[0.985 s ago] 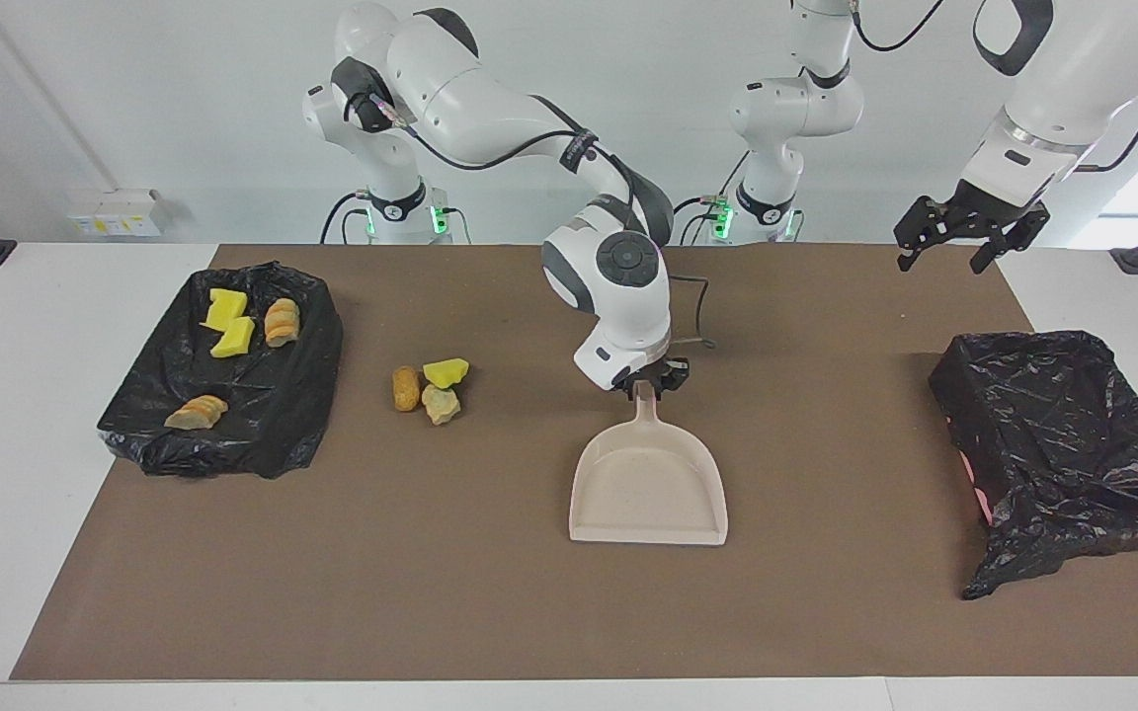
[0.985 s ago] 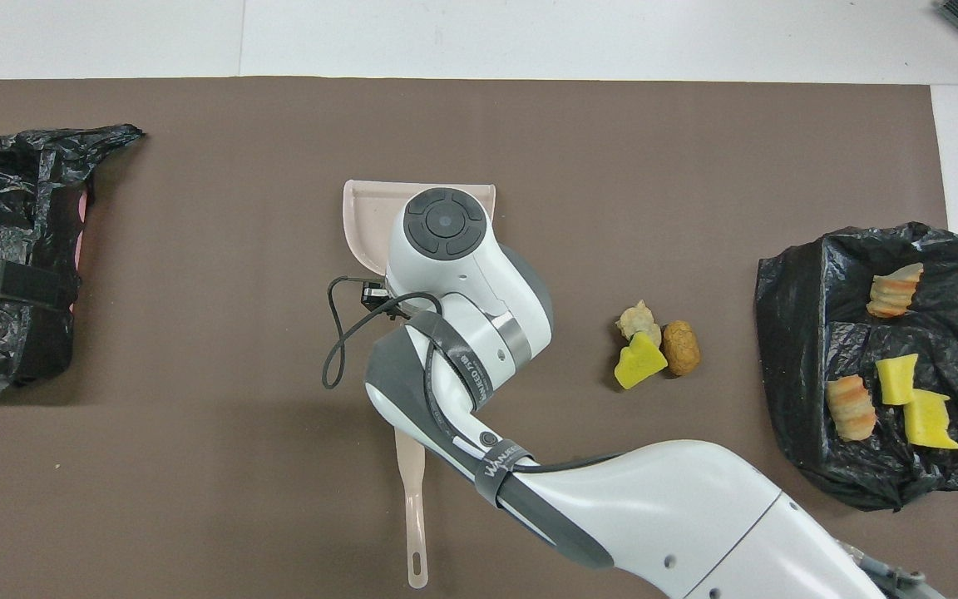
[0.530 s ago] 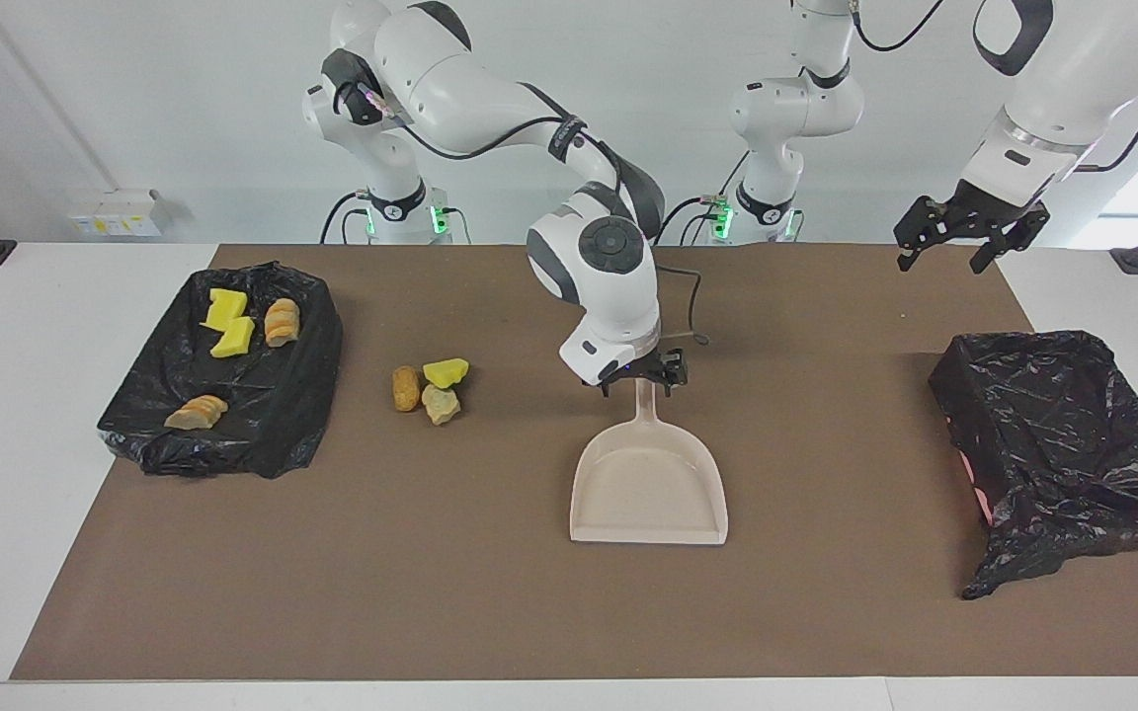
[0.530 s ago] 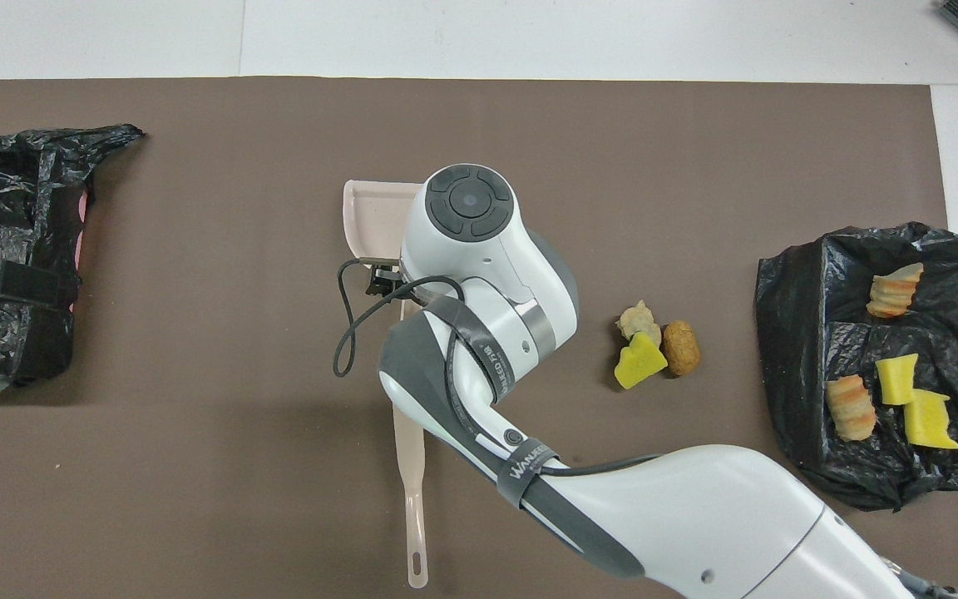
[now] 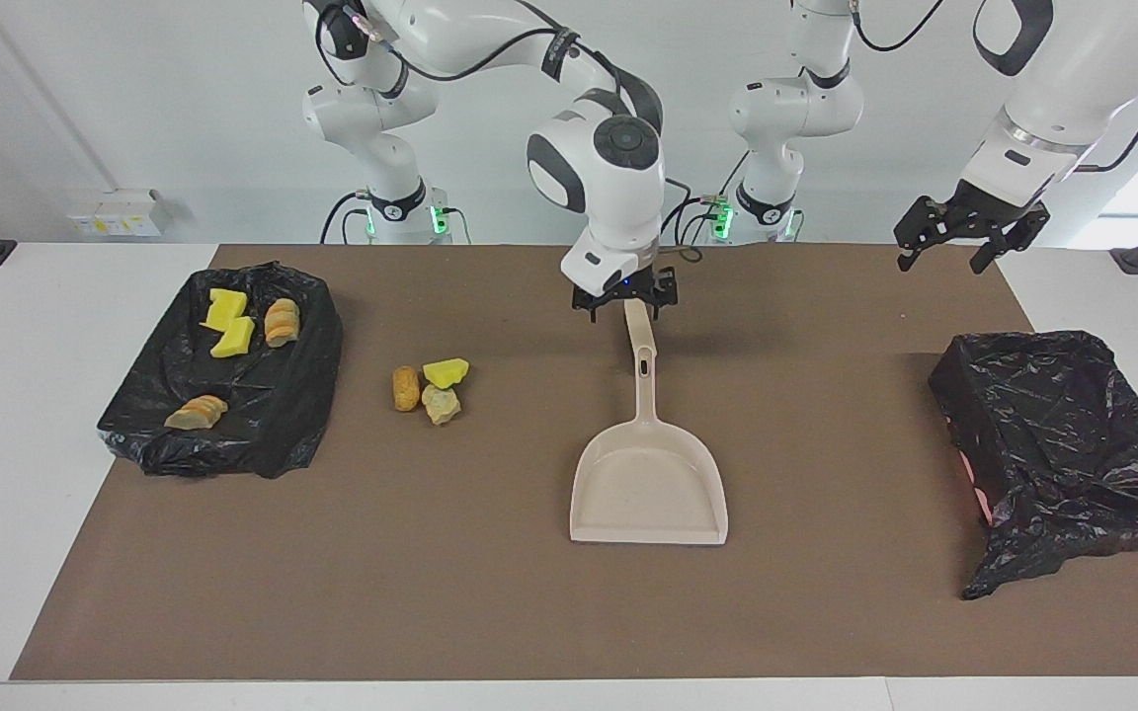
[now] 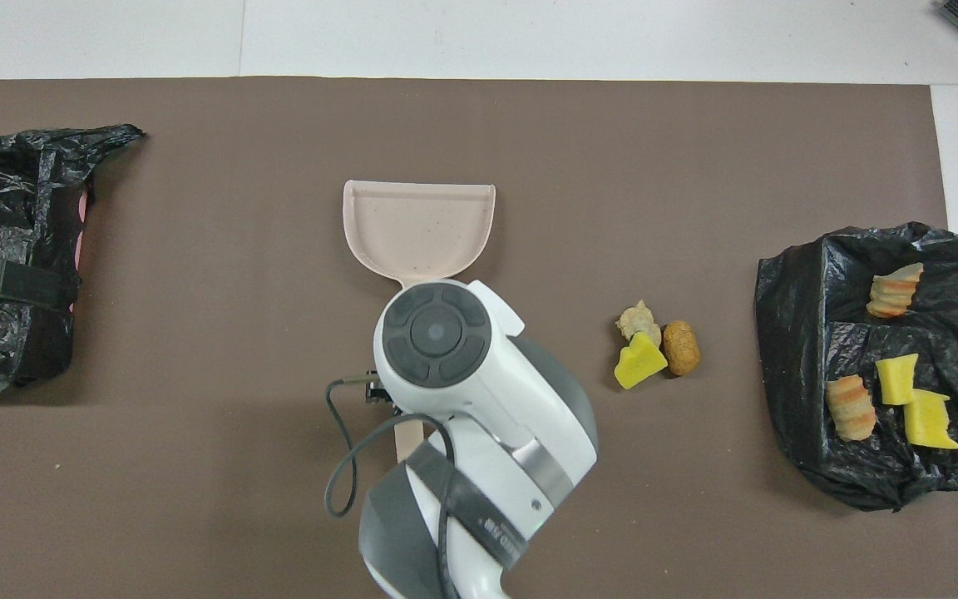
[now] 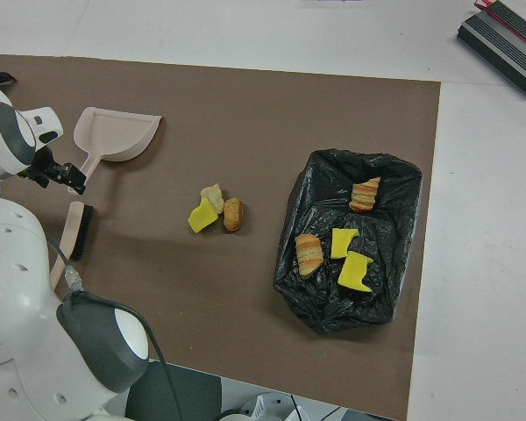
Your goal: Sweep and dump trash in bin
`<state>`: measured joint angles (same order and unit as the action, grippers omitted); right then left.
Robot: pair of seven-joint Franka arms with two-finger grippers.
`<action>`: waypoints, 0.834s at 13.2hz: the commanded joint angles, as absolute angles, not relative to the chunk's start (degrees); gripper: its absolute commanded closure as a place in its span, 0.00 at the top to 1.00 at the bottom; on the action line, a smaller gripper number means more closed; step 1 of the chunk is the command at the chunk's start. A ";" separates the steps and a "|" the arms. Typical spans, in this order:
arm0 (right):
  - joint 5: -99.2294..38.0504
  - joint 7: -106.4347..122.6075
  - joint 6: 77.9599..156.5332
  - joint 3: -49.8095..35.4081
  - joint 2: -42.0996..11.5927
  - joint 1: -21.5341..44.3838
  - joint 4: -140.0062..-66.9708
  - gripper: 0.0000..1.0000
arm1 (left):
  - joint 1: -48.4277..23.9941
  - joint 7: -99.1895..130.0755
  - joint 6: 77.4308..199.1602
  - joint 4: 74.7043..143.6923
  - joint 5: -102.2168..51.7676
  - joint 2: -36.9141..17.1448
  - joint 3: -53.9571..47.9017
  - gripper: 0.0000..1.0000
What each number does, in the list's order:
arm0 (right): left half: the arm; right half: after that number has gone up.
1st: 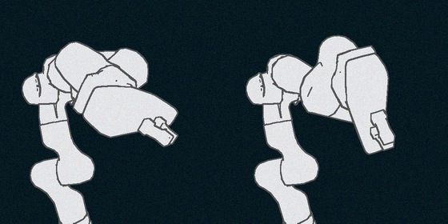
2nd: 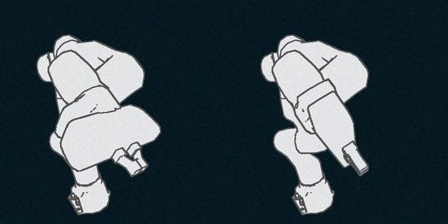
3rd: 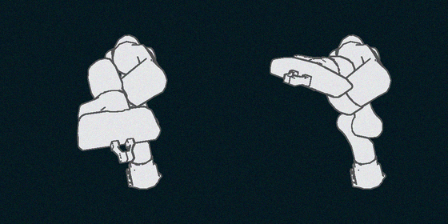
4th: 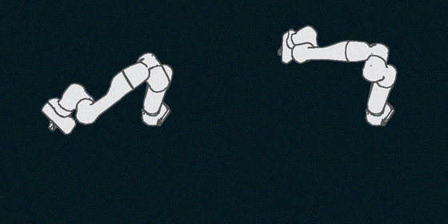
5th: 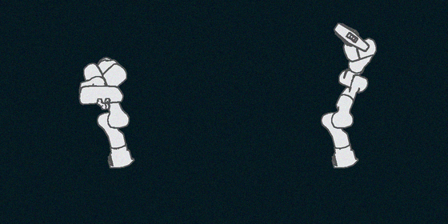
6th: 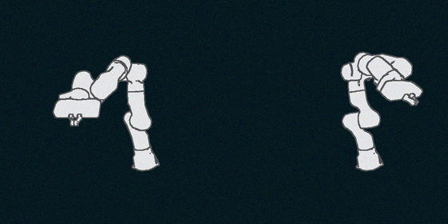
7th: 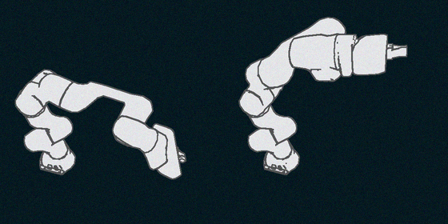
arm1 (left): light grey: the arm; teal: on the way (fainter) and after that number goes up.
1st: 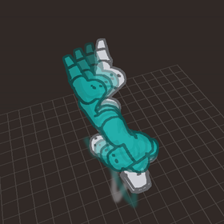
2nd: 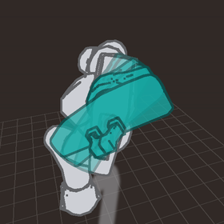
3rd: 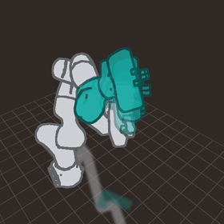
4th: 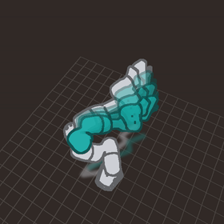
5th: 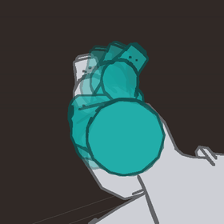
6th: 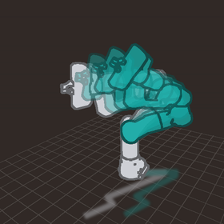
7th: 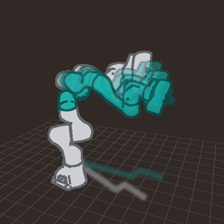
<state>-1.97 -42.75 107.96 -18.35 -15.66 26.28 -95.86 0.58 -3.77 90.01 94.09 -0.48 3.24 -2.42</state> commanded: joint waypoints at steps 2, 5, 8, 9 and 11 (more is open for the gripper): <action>-8.25 -42.10 111.00 -18.37 -5.03 29.35 -111.77 1.00 | 0.88 -3.96 90.18 94.75 0.62 4.13 -2.64 1.00; -8.44 -43.67 117.65 -18.37 -4.65 34.00 -119.24 1.00 | 0.88 -3.96 90.18 94.75 0.62 4.13 -2.64 1.00; -8.52 -44.64 120.67 -18.37 -5.97 36.02 -120.85 1.00 | 0.88 -3.96 90.18 94.75 0.62 4.13 -2.64 1.00; -8.44 -45.87 121.72 -18.37 -6.41 36.64 -121.20 1.00 | 0.88 -3.96 90.18 94.75 0.62 4.13 -2.64 1.00; -8.52 -46.40 124.96 -18.37 -6.85 37.44 -122.43 1.00 | 0.88 -3.96 90.18 94.75 0.62 4.13 -2.64 1.00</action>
